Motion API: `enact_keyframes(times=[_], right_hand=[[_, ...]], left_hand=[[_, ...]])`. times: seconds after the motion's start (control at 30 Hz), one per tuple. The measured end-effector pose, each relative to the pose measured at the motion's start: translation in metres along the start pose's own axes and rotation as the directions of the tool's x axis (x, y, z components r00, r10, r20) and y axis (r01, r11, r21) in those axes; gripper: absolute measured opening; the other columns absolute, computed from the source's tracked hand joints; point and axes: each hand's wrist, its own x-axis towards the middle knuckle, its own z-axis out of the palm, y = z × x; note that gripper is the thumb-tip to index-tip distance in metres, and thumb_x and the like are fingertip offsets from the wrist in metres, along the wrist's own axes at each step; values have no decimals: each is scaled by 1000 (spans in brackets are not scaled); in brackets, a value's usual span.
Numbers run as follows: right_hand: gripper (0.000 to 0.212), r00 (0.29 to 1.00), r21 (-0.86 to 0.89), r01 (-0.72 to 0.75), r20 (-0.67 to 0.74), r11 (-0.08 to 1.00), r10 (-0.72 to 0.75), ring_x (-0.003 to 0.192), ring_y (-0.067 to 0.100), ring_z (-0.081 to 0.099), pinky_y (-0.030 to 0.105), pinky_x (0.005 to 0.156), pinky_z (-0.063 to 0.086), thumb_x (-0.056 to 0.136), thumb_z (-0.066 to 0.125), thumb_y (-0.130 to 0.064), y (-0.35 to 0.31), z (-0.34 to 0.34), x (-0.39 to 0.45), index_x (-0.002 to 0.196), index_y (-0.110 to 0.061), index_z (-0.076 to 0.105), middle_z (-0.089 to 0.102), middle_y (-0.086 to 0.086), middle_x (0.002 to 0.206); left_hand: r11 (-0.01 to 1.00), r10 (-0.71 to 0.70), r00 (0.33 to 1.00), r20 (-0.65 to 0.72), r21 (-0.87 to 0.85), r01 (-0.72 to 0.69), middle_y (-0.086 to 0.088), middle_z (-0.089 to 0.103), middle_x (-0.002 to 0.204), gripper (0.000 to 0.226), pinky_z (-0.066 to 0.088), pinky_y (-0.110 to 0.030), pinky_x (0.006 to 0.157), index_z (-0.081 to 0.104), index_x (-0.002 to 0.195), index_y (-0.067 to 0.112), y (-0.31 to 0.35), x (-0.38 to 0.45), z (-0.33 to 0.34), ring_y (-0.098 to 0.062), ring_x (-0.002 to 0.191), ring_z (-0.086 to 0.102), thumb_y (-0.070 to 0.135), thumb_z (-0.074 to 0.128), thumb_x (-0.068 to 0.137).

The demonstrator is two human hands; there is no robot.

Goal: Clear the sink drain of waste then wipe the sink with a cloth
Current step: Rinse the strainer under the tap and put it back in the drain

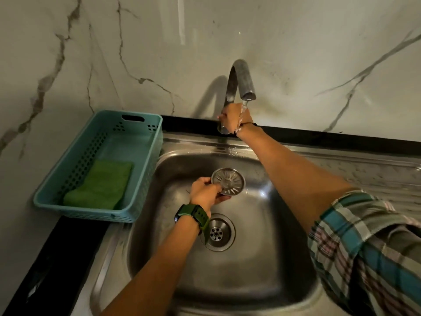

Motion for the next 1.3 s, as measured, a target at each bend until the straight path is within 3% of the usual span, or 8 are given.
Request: enact_keyframes(times=[0.17,0.27,0.47,0.53,0.67,0.87,1.1,1.3], right_hand=[[33,992,-25,114,65,993,-112,94,33,63,35,81,52,94,46,-24,-4,-4,2,95,3,66,67,21,101],[32,996,8,92,8,996,-92,84,29,61,27,68,44,93,48,-24,-2,0,0,89,3,66,67,21,95],[23,997,370,-46,-35,928,63,99,30,62,16,75,49,92,50,-14,7,1,-20,106,-2,63,66,19,108],[21,992,515,-75,-48,854,116,89,37,64,38,81,54,90,49,-7,10,4,-42,103,3,62,66,25,98],[22,925,727,-327,378,604,44,52,16,62,21,47,52,88,43,10,17,9,-89,82,4,64,62,13,67],[21,915,642,-280,404,714,-5,82,31,70,34,75,60,84,46,15,18,2,-97,94,10,65,66,29,95],[18,947,473,-127,319,872,-35,98,24,67,32,89,54,85,56,3,16,0,-95,99,2,68,68,13,98],[29,899,-120,378,285,918,-332,121,24,51,28,102,38,90,47,-9,23,39,-139,116,-12,60,59,10,125]], left_hand=[[1000,15,1000,-8,-20,-15,-17,61,100,23,57,-22,51,52,103,5,1,7,10,-22,74,64,-8,52,84],[999,31,1000,5,-11,-31,-19,62,107,30,58,-22,54,51,114,1,3,11,11,-23,79,65,-7,53,85],[999,50,999,-4,-16,-50,-17,63,105,30,57,-21,52,52,114,0,6,18,13,-19,74,65,-6,55,84],[998,42,999,3,-43,-42,-17,64,101,28,57,-22,53,52,111,0,6,20,13,-20,75,65,-7,55,84],[998,52,999,2,-33,-52,-18,62,98,25,57,-22,53,52,108,0,4,21,13,-23,76,64,-8,54,85],[999,48,999,11,-2,-48,-17,61,100,28,59,-28,65,51,113,0,1,23,14,-25,78,64,-9,48,87],[999,47,999,-11,-9,-47,-18,61,102,26,57,-29,65,51,110,0,3,29,9,-28,86,63,-9,48,87],[990,4,1000,-3,-142,-4,-16,63,87,14,58,-28,61,54,85,4,8,38,3,-21,73,64,-3,43,90]])
